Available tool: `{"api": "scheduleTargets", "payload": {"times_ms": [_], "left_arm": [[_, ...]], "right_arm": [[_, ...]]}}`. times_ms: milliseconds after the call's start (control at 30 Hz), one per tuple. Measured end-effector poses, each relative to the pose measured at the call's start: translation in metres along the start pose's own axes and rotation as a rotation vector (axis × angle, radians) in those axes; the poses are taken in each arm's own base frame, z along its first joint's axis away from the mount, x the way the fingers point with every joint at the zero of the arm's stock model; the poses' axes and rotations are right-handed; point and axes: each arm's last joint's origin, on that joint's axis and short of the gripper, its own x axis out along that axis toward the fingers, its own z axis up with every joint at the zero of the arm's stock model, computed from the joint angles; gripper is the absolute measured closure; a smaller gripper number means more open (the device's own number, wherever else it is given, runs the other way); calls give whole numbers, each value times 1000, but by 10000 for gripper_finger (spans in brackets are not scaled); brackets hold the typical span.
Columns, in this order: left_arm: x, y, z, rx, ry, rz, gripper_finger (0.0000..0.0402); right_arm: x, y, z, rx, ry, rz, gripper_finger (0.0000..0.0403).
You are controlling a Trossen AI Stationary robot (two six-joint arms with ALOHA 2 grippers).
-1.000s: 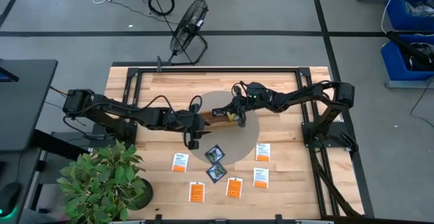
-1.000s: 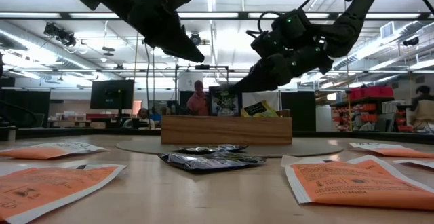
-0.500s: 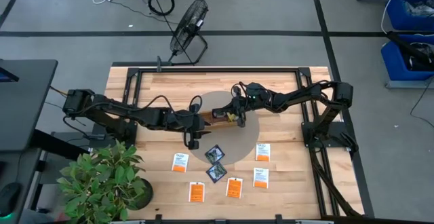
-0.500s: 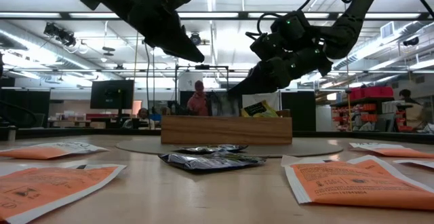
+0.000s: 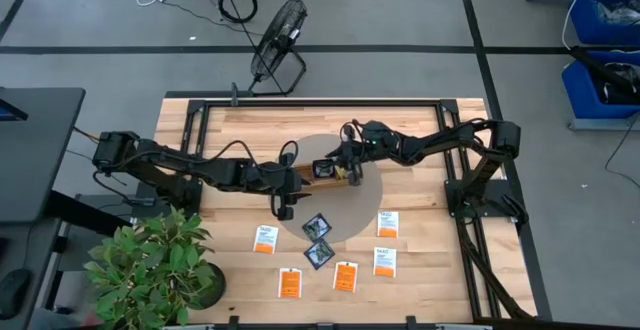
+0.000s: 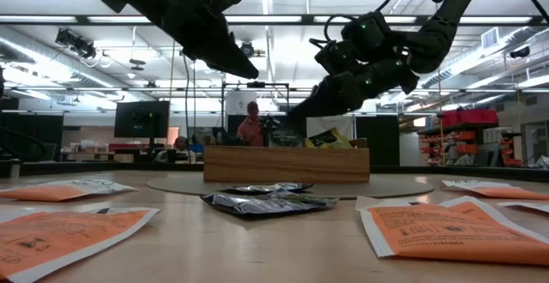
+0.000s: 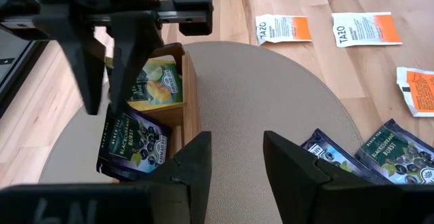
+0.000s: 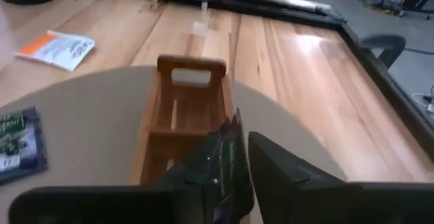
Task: Pick & Place Tea
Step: Put the violet tea bag into the middle section of the wooden organizer
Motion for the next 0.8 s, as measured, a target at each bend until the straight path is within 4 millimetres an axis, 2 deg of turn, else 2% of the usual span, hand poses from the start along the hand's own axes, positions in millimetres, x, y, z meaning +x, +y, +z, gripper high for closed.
{"api": "scheduleTargets", "payload": {"times_ms": [267, 400, 567, 800], "left_arm": [[0, 0, 0, 0, 4, 0, 262], [0, 0, -2, -4, 20, -1, 262], [0, 0, -3, -4, 31, -2, 262], [0, -2, -5, -99, 56, -69, 261]], "right_arm": [[0, -8, 29, -20, -23, -4, 304], [-8, -1, 48, -19, 41, 43, 305], [-21, 24, 67, -38, 116, 84, 305], [-36, 73, 81, -33, 206, 142, 305]]}}
